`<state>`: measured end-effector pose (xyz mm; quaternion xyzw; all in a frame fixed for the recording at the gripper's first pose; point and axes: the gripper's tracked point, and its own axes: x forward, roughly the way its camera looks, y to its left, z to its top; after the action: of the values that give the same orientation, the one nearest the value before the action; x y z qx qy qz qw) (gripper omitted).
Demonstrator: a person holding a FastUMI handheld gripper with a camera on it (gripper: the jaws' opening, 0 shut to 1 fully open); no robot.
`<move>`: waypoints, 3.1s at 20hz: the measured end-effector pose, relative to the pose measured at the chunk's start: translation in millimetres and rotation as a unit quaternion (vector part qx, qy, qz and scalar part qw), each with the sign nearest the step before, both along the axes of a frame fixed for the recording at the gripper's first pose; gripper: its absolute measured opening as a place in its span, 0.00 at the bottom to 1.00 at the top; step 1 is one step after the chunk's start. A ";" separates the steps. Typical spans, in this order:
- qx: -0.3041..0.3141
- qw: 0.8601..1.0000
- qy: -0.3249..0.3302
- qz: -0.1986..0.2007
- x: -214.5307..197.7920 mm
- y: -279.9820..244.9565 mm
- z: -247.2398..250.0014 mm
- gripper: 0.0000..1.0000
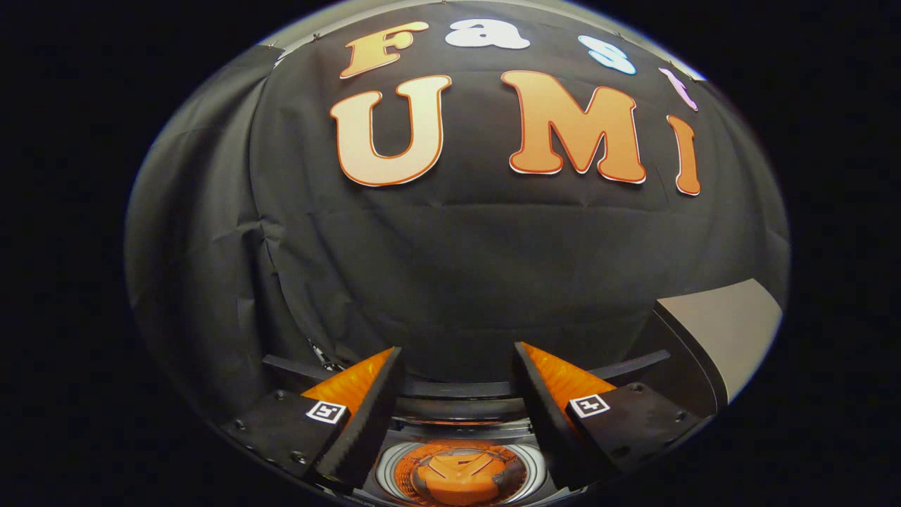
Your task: Put the clothes into the washing machine and then close the washing machine lid.
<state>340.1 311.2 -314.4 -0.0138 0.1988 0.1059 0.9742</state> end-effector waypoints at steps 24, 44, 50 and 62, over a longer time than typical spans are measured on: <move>0.000 0.987 0.163 -0.005 -146.5 -22.2 -180.3 0.99; 0.026 0.997 -0.065 0.026 -171.7 -75.4 140.7 0.98; 0.010 0.989 -0.144 0.014 -220.8 -145.5 245.1 0.97; 0.010 0.975 -0.213 -0.061 -289.5 -309.1 348.0 0.97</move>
<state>50.6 2.1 33.6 -0.0144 -0.0136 0.0431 0.9989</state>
